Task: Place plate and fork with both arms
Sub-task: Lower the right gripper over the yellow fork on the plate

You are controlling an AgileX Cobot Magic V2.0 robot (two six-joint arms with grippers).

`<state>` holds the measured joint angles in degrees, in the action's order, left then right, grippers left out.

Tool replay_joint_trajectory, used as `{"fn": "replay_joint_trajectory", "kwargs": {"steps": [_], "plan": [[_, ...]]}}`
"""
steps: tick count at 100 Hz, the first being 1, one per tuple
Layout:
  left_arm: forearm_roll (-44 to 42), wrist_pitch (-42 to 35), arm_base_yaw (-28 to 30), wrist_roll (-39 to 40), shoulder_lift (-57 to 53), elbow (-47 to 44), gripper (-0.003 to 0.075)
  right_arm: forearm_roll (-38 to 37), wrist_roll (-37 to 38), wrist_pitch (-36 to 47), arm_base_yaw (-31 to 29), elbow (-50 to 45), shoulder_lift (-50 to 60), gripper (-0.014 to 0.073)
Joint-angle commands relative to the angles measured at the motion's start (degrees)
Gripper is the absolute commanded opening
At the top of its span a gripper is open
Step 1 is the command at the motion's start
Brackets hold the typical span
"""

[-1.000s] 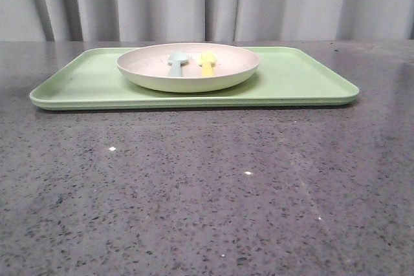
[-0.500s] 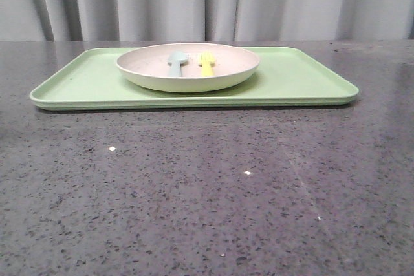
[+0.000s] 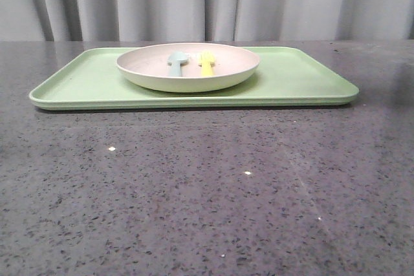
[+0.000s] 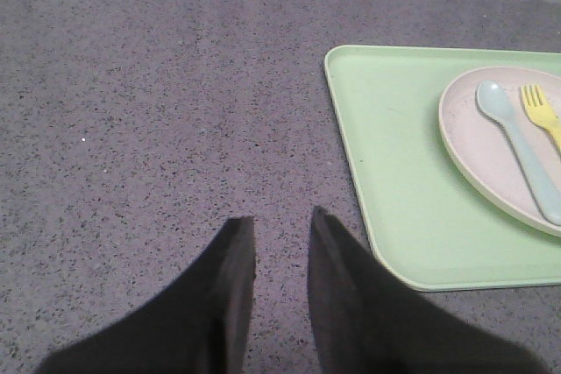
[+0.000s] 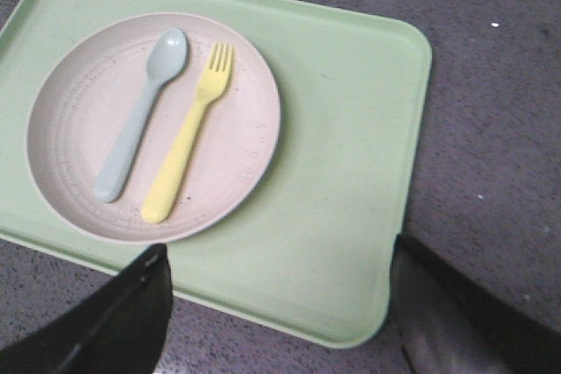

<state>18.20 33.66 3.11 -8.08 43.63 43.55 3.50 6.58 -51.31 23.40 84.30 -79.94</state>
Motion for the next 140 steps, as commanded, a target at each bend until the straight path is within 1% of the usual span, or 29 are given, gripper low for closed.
{"fn": "replay_joint_trajectory", "kwargs": {"steps": [1, 16, 36, 45, 53, 64, 84, 106, 128, 140], "plan": [[0.7, -3.5, 0.2, 0.5, -0.3, 1.5, 0.0168, -0.1, 1.8, 0.9, 1.6, 6.5, -2.7, 0.0526], [0.8, -3.5, 0.2, 0.5, -0.3, 1.5, 0.0168, -0.2, 4.6, -2.8, 4.3, 14.9, -11.0, 0.0526], [0.8, -3.5, 0.2, 0.5, -0.3, 1.5, 0.0168, -4.9, 11.2, -10.2, 6.9, 27.2, -21.4, 0.0526], [0.8, -3.4, 0.2, 0.5, -0.3, 1.5, 0.0168, -5.1, 13.1, -13.5, 7.4, 32.1, -25.7, 0.0526], [0.8, -3.4, 0.2, 0.5, -0.3, 1.5, 0.0168, -5.1, 14.9, -16.2, 7.7, 35.7, -29.2, 0.0526], [0.8, -3.4, 0.2, 0.5, -0.3, 1.5, 0.0168, -5.1, 15.6, -18.6, 8.3, 39.2, -32.9, 0.0526], [0.8, -3.4, 0.2, 0.5, -0.3, 1.5, 0.0168, -4.9, 17.4, -19.4, 9.1, 40.9, -37.4, 0.0526], [0.8, -3.7, 0.2, 0.5, -0.3, 1.5, 0.0168, -4.2, 17.4, -19.4, 9.1, 40.9, -40.3, 0.0525], [0.8, -3.7, 0.2, 0.5, -0.3, 1.5, 0.0168, -4.2, 17.4, -19.3, 9.1, 40.9, -41.8, 0.0468], [0.8, -3.7, 0.2, 0.5, -0.3, 1.5, 0.0168, -4.1, 17.4, -19.6, 9.1, 40.9, -42.7, 0.0464]]}}
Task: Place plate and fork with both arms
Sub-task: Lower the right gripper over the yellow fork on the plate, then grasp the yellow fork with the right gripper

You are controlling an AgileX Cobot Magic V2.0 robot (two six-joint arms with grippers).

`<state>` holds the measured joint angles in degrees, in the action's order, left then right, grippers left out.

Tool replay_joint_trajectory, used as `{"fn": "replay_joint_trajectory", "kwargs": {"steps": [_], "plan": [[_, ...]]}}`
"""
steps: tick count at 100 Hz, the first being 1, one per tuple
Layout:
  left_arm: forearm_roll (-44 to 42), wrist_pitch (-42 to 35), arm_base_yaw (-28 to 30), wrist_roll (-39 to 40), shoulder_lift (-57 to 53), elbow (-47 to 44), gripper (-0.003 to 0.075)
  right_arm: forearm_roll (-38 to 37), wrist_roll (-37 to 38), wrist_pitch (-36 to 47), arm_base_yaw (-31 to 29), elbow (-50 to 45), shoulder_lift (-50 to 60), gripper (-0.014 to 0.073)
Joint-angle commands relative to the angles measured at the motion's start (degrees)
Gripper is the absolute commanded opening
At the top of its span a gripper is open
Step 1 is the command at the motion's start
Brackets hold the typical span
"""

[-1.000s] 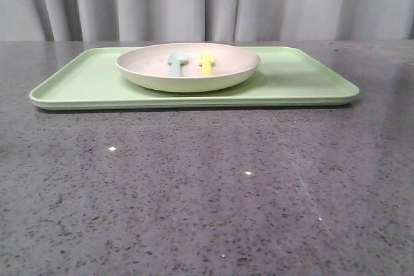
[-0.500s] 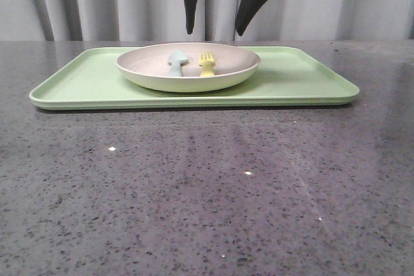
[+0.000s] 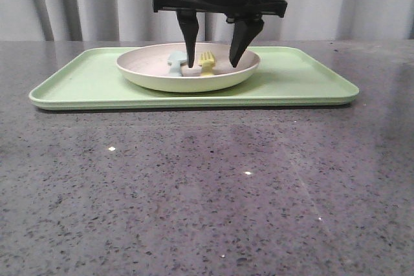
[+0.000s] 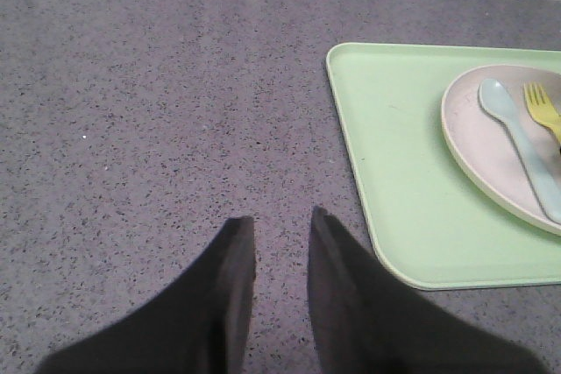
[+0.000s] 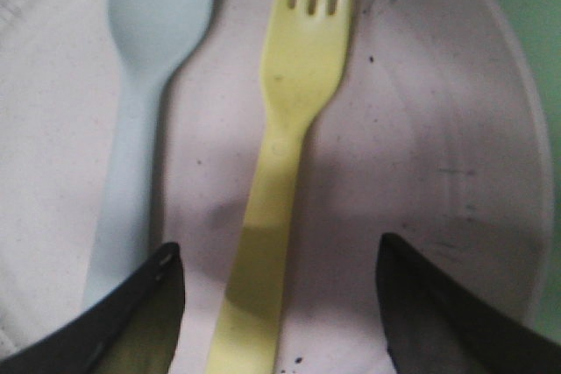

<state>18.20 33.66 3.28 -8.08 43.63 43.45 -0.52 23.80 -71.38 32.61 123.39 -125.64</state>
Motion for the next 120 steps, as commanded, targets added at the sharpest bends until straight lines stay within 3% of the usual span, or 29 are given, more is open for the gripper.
{"fn": "replay_joint_trajectory", "kwargs": {"steps": [1, 22, 50, 65, 120], "plan": [[0.8, -3.7, 0.0, 0.5, -0.3, 1.6, 0.0168, -0.1, 0.2, 0.5, -0.1, 1.8, 2.8, 0.0464], [1.0, -3.7, 0.0, 0.5, -0.3, 1.6, 0.0168, 0.0, 0.2, 0.4, -0.1, 1.8, 2.3, 0.0449], [1.2, -3.5, 0.0, 0.5, -0.3, 1.6, 0.0168, 0.0, 0.2, 0.4, -0.1, 1.8, 2.3, 0.0142], [1.2, -3.4, 0.0, 0.5, -0.3, 1.6, 0.0168, 0.0, 0.2, 0.4, -0.1, 1.8, 2.3, 0.0053], [1.2, -3.0, 0.0, 0.5, -0.3, 1.6, 0.0168, -0.1, 0.2, -0.3, -0.3, 1.8, 5.2, 0.0043]]}}
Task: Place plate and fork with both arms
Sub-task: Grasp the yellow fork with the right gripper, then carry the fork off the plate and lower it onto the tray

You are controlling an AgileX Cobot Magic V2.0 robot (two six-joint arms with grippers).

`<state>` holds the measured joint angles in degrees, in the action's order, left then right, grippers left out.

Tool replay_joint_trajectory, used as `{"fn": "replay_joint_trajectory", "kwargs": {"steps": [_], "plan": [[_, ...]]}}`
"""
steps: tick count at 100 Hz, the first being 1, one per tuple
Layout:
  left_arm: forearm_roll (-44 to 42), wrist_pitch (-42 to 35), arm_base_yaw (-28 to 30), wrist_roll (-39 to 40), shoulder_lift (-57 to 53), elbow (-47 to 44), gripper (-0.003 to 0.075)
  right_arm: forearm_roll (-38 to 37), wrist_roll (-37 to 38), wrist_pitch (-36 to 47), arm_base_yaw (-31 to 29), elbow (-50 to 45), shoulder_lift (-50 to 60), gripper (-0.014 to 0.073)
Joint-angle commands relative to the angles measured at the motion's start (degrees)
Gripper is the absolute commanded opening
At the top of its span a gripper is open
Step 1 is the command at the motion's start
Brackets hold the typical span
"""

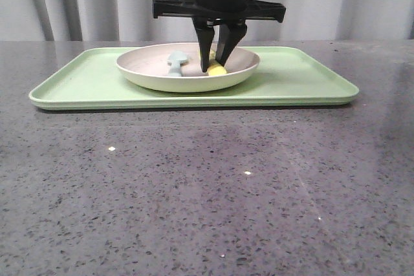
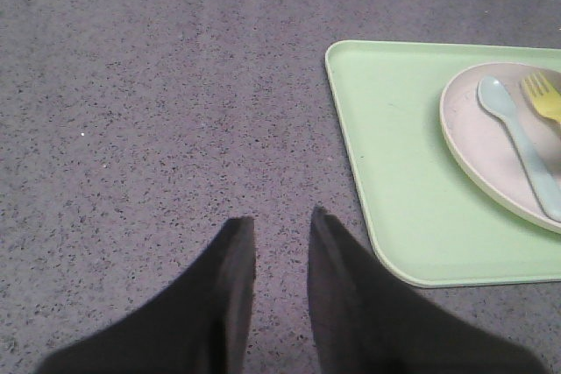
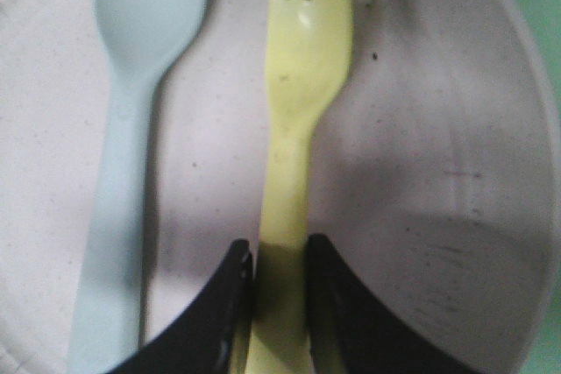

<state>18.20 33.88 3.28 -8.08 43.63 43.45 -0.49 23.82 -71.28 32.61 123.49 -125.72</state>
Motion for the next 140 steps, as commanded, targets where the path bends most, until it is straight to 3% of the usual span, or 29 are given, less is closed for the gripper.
{"fn": "replay_joint_trajectory", "kwargs": {"steps": [1, 39, 77, 130, 140], "plan": [[1.2, -3.2, 0.0, 0.5, -0.3, 1.6, 0.0168, -0.1, 0.1, -0.4, -0.3, 1.7, 5.4, 0.0043], [1.2, -2.9, 0.0, 0.5, -0.3, 1.6, 0.0168, -2.0, 0.1, -5.8, -6.0, 1.7, 9.8, 0.0043], [1.2, -2.9, 0.0, 0.5, -0.3, 1.6, 0.0168, -4.7, -0.3, -5.9, -11.3, -0.6, 10.9, 0.0043], [1.2, -2.9, 0.0, 0.5, -0.3, 1.6, 0.0168, -4.4, -0.8, -5.8, -11.7, -6.0, 9.3, 0.0046], [1.2, -2.9, 0.0, 0.5, -0.3, 1.6, 0.0168, -4.4, -1.3, -5.8, -11.7, -6.0, 9.3, 0.0106]]}}
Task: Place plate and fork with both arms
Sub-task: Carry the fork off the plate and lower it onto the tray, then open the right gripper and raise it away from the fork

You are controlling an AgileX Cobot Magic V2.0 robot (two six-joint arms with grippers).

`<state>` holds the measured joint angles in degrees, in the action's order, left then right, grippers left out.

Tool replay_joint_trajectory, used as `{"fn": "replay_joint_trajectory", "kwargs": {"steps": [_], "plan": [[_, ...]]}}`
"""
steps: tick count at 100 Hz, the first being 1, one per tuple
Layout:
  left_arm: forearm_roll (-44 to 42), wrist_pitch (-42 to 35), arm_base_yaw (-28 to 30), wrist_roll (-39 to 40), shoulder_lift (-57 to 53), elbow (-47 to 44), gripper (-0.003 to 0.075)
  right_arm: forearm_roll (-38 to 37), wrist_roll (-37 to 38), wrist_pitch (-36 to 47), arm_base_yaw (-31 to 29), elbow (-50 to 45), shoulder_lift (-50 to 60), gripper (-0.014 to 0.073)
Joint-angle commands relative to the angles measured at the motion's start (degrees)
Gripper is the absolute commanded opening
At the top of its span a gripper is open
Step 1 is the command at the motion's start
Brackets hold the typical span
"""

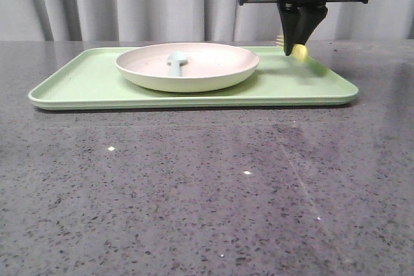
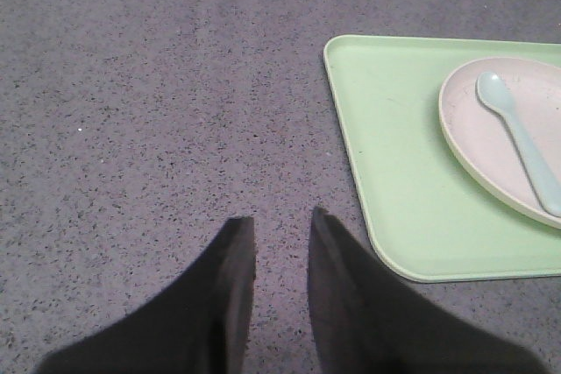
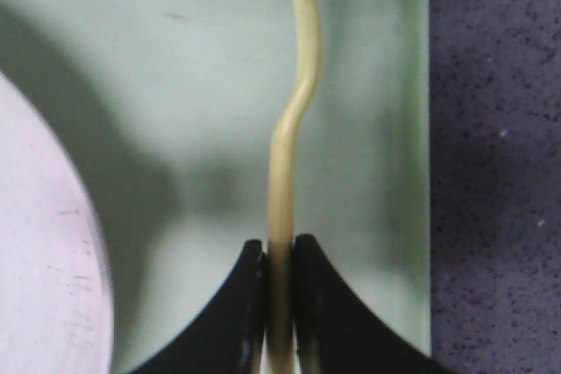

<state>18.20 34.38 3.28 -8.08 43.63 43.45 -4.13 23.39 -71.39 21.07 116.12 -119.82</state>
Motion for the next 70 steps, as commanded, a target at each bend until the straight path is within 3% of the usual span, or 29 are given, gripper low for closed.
{"fn": "replay_joint_trajectory", "kwargs": {"steps": [1, 18, 70], "plan": [[1.2, -3.4, 0.0, 0.5, -0.3, 1.6, 0.0168, -0.8, -0.8, -5.7, -0.2, 1.3, 3.4, 0.0123], [1.2, -3.4, 0.0, 0.5, -0.3, 1.6, 0.0168, -0.7, -2.1, -5.7, -0.2, 1.3, 3.4, 0.0314], [1.2, -4.3, 0.0, 0.5, -0.3, 1.6, 0.0168, -0.6, -2.1, -5.0, 0.0, -2.6, 10.6, 0.0320]]}}
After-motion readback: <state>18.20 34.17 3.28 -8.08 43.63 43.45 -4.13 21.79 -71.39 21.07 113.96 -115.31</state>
